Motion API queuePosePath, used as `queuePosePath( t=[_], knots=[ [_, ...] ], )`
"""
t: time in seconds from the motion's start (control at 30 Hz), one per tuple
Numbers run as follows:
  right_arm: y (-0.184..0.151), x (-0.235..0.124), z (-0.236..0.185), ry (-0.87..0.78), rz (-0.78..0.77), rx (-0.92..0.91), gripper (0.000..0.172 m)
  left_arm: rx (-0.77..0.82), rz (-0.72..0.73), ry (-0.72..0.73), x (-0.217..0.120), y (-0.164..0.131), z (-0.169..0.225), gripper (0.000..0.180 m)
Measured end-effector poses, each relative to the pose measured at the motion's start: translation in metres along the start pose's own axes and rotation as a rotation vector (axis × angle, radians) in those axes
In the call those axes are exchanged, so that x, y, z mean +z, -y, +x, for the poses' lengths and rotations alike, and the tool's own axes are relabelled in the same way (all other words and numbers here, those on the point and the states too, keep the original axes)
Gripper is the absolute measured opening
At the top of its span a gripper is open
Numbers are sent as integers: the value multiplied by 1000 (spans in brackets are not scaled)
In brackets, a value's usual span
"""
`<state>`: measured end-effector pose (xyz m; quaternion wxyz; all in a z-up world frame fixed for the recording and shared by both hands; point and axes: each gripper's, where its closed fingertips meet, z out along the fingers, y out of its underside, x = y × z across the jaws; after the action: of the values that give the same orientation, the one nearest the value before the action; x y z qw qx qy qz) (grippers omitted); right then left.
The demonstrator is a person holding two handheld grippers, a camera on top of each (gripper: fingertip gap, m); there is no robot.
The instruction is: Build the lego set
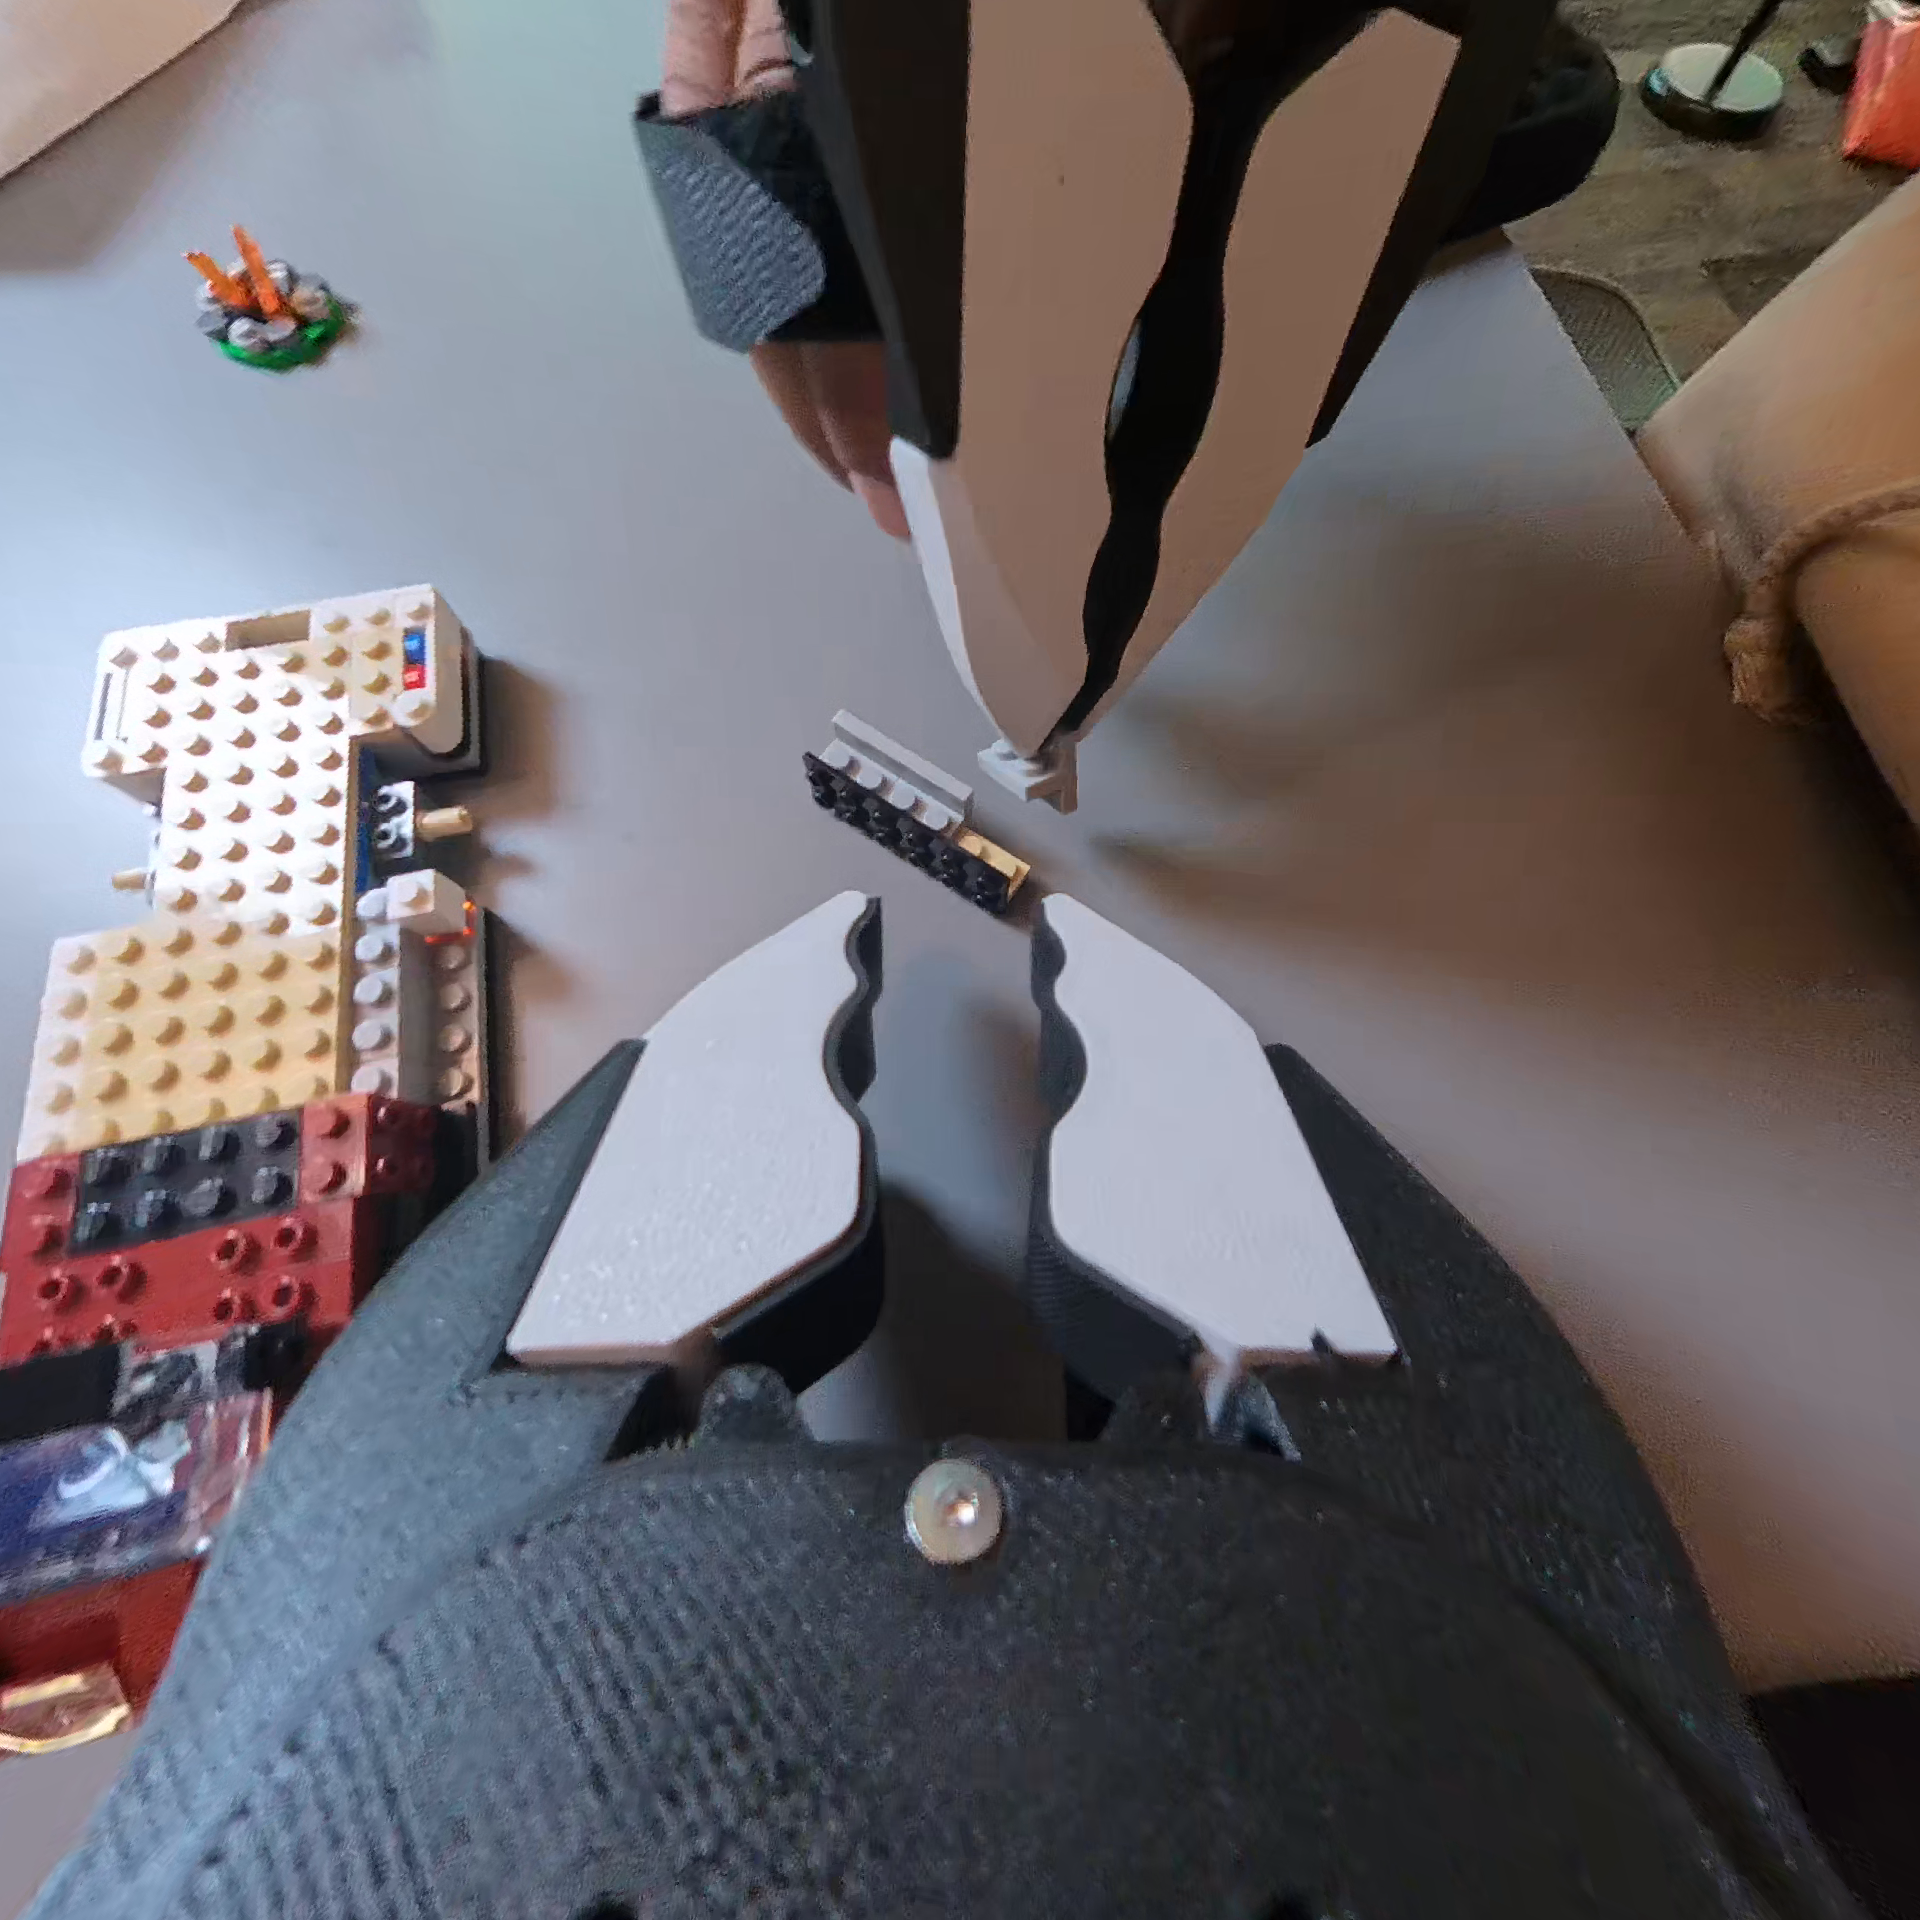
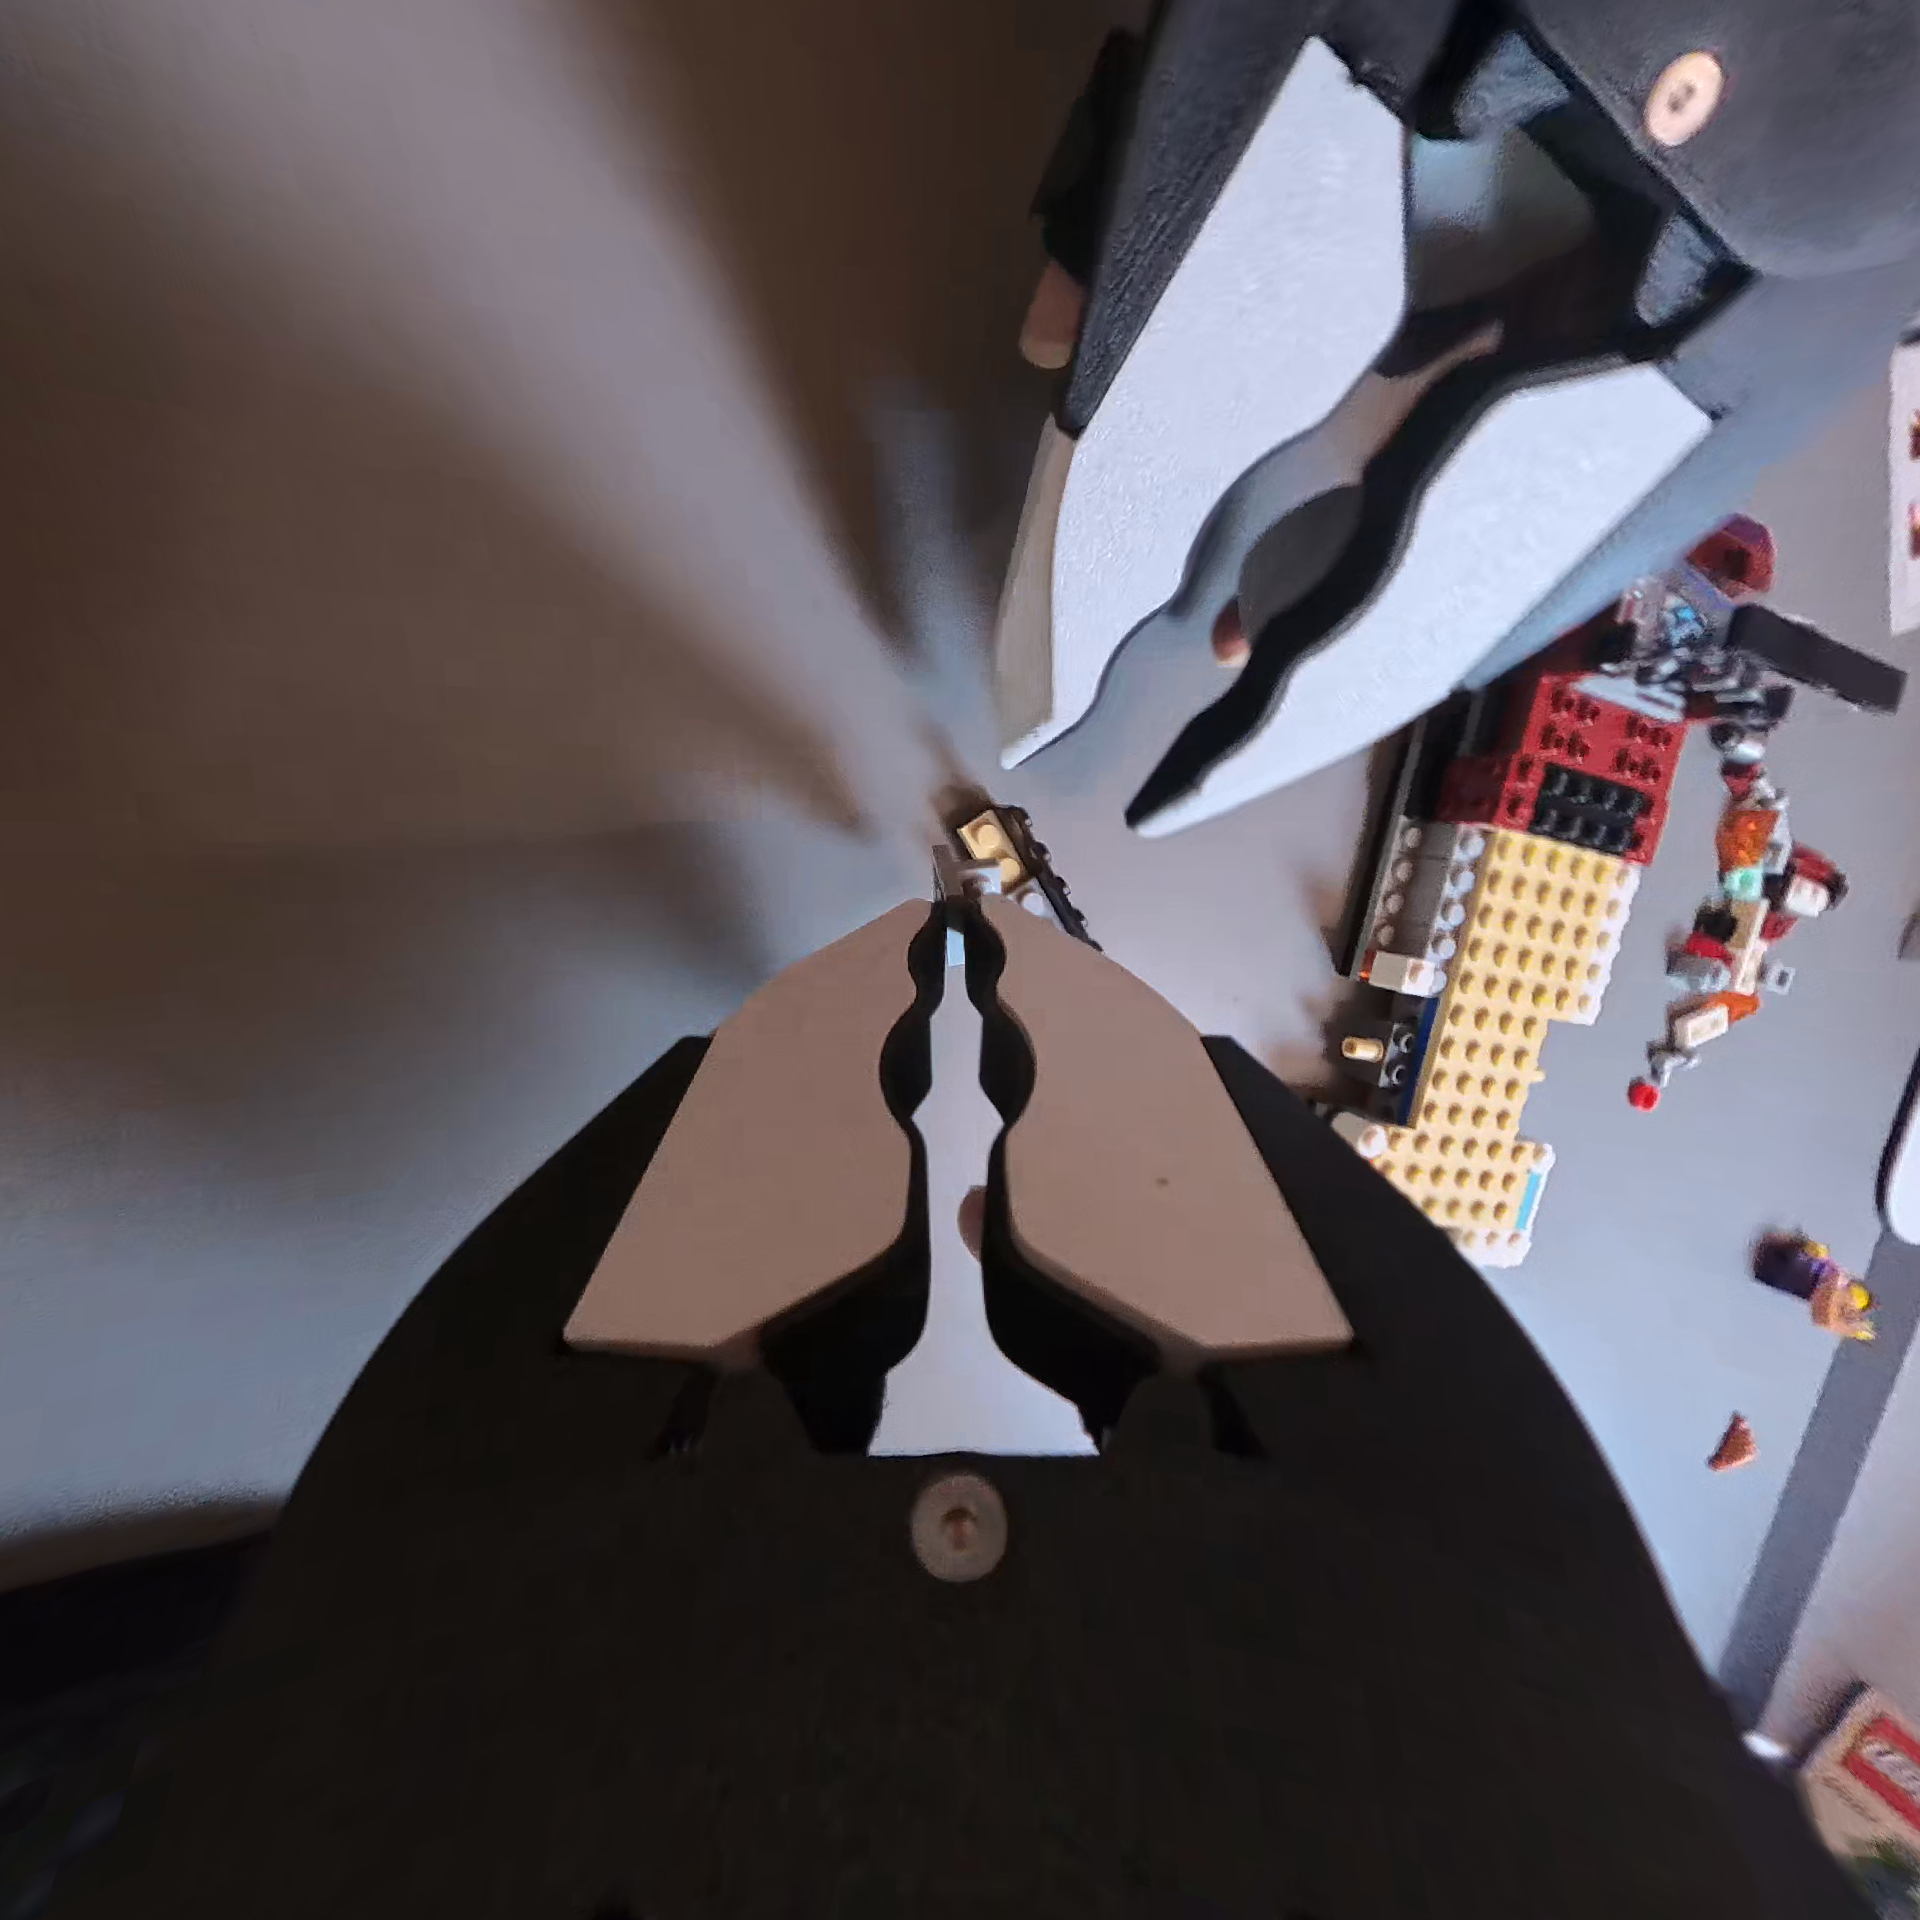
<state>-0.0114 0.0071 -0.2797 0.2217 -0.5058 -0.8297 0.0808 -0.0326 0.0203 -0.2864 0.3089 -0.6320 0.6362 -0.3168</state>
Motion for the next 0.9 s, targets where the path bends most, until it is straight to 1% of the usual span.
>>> queuePosePath(
  t=[0.07, 0.13, 0.2, 0.3, 0.47, 0.57, 0.7, 0.8, 0.9],
  knots=[
    [1, 2, -1, 30, -30, -55, 4, 52, -10, -28, 4, -1, 1, 41],
    [2, 2, -2, 57, -41, -92, 4, 135, -31, -41, 8, -3, 1, 51],
    [2, 1, -3, 81, -53, -108, 4, 187, -44, -63, 10, -1, -1, 56],
    [1, -2, -7, 105, -56, -107, 4, 224, -57, -97, 14, 3, -9, 63],
    [-3, -11, -14, 114, -50, -54, 4, 271, -92, -201, 23, 4, -7, 72],
    [-7, -14, -17, 101, -43, -23, 4, 289, -94, -245, 26, 2, 2, 69],
    [-9, -17, -19, 82, -10, 9, 4, 266, -86, -227, 22, -1, 7, 59],
    [-5, -17, -21, 76, 28, 14, 4, 234, -72, -225, 18, -5, 15, 62],
    [1, -13, -21, 69, 41, -26, 4, 220, -61, -207, 15, -6, 19, 59]
  ],
)
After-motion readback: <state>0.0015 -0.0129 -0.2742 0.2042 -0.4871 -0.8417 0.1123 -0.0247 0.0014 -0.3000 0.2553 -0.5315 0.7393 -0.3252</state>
